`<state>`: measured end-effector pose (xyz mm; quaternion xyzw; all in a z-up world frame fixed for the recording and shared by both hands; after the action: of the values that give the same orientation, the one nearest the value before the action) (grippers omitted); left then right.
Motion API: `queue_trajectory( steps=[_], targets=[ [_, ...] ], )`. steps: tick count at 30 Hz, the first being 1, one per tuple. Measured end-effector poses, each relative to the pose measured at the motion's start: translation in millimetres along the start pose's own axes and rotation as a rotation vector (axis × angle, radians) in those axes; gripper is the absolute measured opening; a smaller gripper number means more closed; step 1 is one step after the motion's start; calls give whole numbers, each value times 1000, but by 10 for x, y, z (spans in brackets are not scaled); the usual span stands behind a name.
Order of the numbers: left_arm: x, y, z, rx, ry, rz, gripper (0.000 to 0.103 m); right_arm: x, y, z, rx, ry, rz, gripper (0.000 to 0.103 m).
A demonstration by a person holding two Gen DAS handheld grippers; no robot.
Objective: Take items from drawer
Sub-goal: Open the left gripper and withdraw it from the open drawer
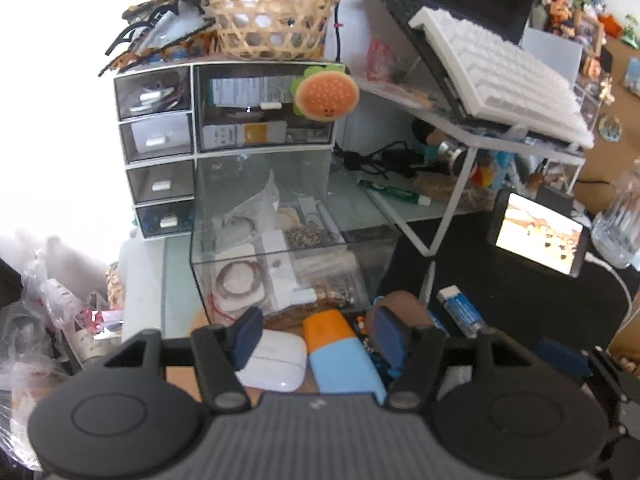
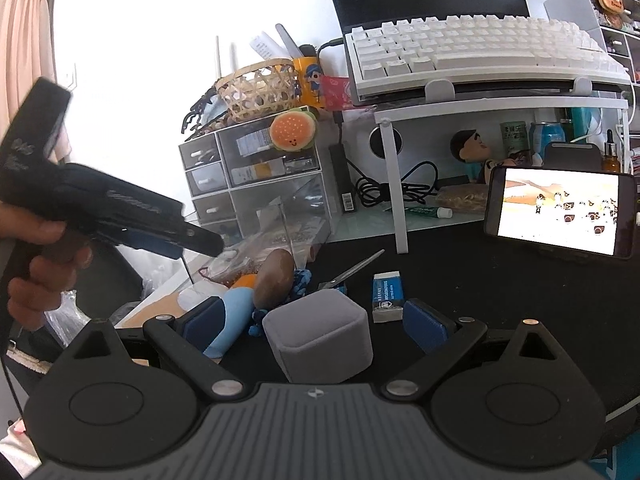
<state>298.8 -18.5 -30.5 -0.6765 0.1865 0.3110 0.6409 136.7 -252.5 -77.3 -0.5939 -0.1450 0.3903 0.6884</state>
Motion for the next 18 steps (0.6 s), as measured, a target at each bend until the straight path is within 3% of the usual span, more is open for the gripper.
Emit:
queue_trajectory(
  steps=[12, 14, 18],
  targets=[
    [-102, 164, 186, 26, -4, -53, 66, 76, 4, 87, -17, 13, 4, 98],
    [-107, 195, 206, 33, -3, -60, 72, 84, 0, 100, -17, 13, 5, 98],
    [-98, 246, 240, 51, 5, -73, 74, 86, -23, 120, -33, 24, 0, 98]
  ],
)
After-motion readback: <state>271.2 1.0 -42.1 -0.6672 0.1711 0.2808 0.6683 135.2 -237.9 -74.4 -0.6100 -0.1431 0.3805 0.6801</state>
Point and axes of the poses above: each gripper's, at about its wrist camera, not at the fingertips, and x roughly the way its jaws point, z to its left, y to its underside, the point moved 9 cm from there along x, roughly the way its jaws point, and after that the axes turned 9 degrees about -y, right-handed, at the moved point
